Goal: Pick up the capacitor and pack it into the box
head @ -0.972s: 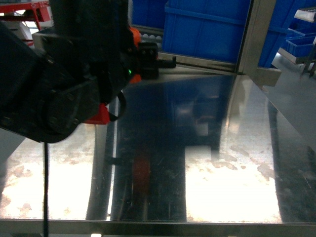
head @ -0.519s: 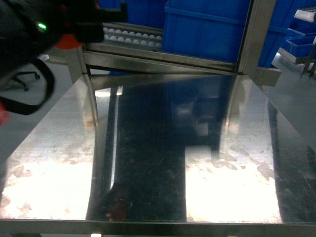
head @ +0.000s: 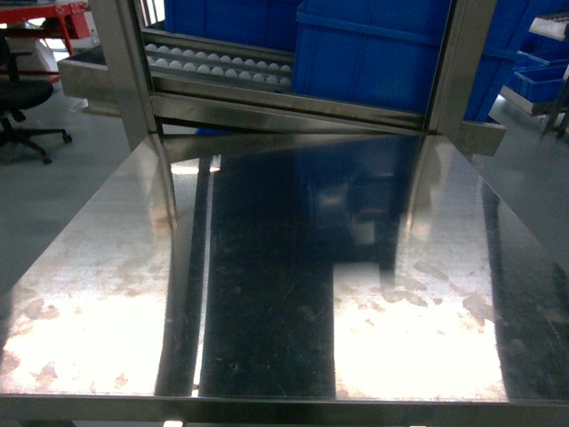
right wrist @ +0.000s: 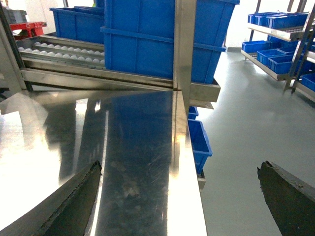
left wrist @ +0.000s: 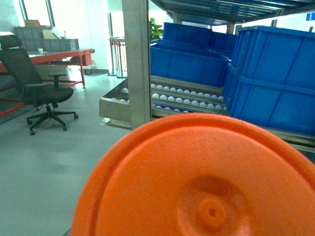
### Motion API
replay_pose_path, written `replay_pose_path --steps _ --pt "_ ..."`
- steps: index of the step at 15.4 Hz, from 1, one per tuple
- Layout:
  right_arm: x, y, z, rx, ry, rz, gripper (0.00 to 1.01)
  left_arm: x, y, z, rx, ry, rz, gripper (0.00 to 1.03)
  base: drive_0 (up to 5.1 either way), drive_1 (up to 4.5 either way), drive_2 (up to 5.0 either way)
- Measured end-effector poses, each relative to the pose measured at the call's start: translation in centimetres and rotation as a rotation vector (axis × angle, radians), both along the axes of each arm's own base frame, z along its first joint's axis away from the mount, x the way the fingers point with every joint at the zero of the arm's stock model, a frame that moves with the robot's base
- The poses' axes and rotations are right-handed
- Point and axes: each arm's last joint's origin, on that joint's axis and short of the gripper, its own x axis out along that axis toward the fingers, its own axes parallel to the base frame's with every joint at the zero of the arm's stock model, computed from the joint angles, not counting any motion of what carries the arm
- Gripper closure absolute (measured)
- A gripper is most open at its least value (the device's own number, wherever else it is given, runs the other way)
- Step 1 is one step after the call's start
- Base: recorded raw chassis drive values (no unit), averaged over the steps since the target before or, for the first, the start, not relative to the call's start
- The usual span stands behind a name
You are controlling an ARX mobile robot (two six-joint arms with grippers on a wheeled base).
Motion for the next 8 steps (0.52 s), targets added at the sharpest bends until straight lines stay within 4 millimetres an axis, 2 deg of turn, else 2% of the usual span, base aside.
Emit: replay_pose_path --steps 2,4,8 --pt "0.0 0.0 0.0 0.000 0.000 0.000 0.03 -0.7 1.2 -0.7 0.036 0.121 -0.101 0.60 0.0 0.00 0.0" --pt "0.0 0.0 0.0 0.000 0.000 0.000 0.03 -2.9 3.8 -2.2 0.021 0.131 -0.117 0.60 0.0 0.00 0.0" --pt "0.0 0.0 0.0 0.000 0.000 0.000 0.03 -5.4 6.1 -4.2 0.016 0.140 -0.128 0.60 0.0 0.00 0.0"
